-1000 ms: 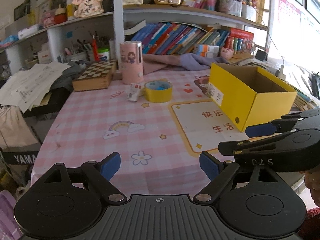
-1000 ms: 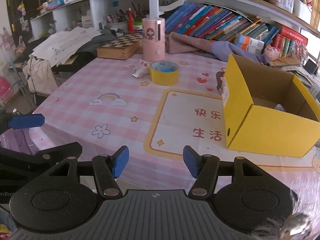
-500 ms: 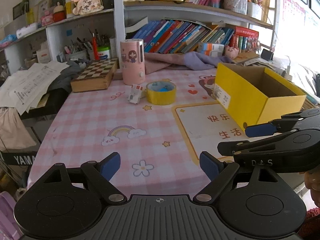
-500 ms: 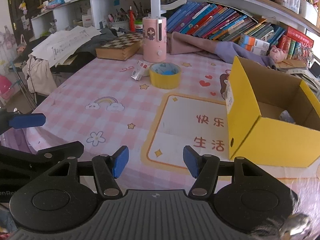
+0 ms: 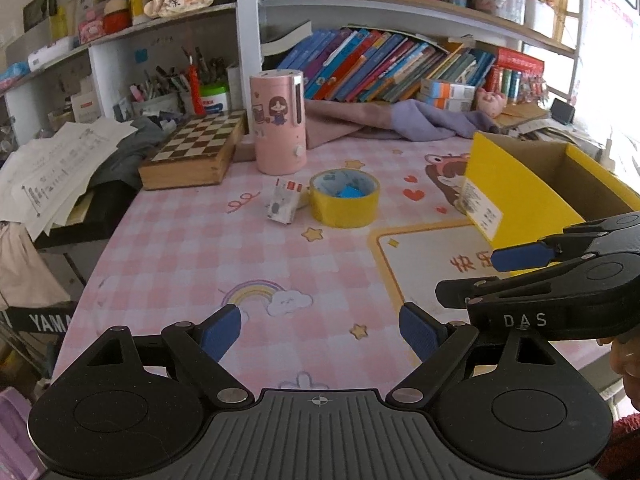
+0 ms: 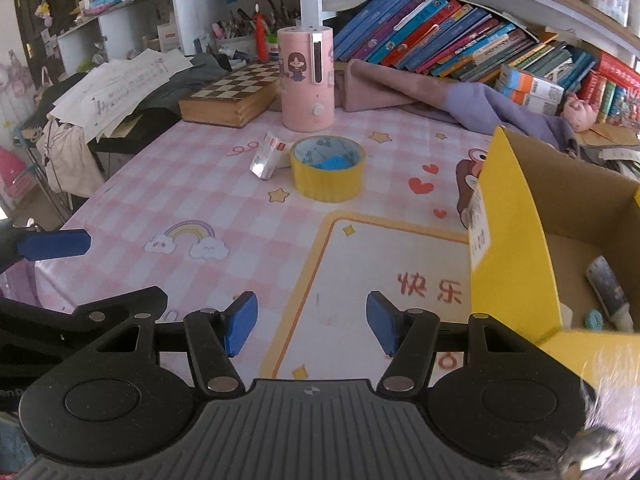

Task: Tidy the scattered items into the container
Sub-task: 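Withdraw both open grippers from the box back toward the table items, then move the right gripper to the yellow tape roll while the left approaches the white box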

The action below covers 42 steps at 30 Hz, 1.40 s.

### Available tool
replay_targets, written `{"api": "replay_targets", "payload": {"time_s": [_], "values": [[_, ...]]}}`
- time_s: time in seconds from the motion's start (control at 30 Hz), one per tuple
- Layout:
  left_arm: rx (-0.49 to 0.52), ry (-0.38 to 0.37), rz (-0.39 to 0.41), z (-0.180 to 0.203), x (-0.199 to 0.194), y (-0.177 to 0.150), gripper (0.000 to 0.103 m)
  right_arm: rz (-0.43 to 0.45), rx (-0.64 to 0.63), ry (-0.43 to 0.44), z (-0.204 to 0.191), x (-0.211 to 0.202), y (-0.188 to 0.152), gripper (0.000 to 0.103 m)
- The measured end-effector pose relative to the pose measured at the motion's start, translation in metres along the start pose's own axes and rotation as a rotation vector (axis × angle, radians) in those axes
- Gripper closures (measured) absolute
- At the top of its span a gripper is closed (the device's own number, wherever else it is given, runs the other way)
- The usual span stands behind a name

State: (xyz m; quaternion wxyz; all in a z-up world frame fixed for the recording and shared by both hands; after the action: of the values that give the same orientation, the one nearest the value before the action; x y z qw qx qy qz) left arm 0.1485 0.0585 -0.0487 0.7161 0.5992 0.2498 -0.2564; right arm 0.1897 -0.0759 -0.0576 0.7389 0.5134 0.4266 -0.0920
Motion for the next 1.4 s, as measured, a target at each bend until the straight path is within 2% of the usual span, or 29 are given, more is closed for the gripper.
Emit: {"api": "replay_targets", "payload": {"time_s": [0.4, 0.6, 0.73, 0.8, 1.03, 1.17, 1.4], "values": [[-0.048, 0.055, -0.016, -0.015, 0.040, 0.027, 0.014, -0.007, -0.003, 0.022, 0.022, 0.042, 0.035, 0.039], [-0.063, 0.085, 0.007, -0.025, 0.056, 0.045, 0.014, -0.010, 0.014, 0.029, 0.032, 0.065, 0.055, 0.035], [-0.061, 0.103, 0.011, -0.032, 0.067, 0.054, 0.014, 0.008, -0.033, -0.001, 0.032, 0.079, 0.071, 0.027], [-0.061, 0.111, 0.009, -0.035, 0.073, 0.057, 0.015, 0.008, -0.040, -0.003, 0.032, 0.089, 0.078, 0.026], [-0.070, 0.132, -0.012, -0.046, 0.089, 0.064, 0.014, -0.019, -0.058, -0.024, 0.034, 0.129, 0.097, 0.015], [-0.067, 0.137, -0.021, -0.050, 0.099, 0.067, 0.014, -0.042, -0.077, -0.051, 0.035, 0.153, 0.104, 0.013], [-0.048, 0.122, -0.043, -0.050, 0.122, 0.071, 0.015, -0.081, -0.073, -0.048, 0.040, 0.184, 0.109, 0.013]]}}
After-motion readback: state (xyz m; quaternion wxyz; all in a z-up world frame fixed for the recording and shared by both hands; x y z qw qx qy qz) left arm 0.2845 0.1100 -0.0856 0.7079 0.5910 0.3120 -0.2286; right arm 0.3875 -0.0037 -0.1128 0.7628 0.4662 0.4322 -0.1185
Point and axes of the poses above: each gripper's, at about its wrist camera, not at the fingertips, and x roughly the way its jaws point, z to its right, y to its top, the point moved 6 cm from there along x, roughly the way its jaws point, and after that the axes turned 13 degrees about -x, right-handed, at the moved point
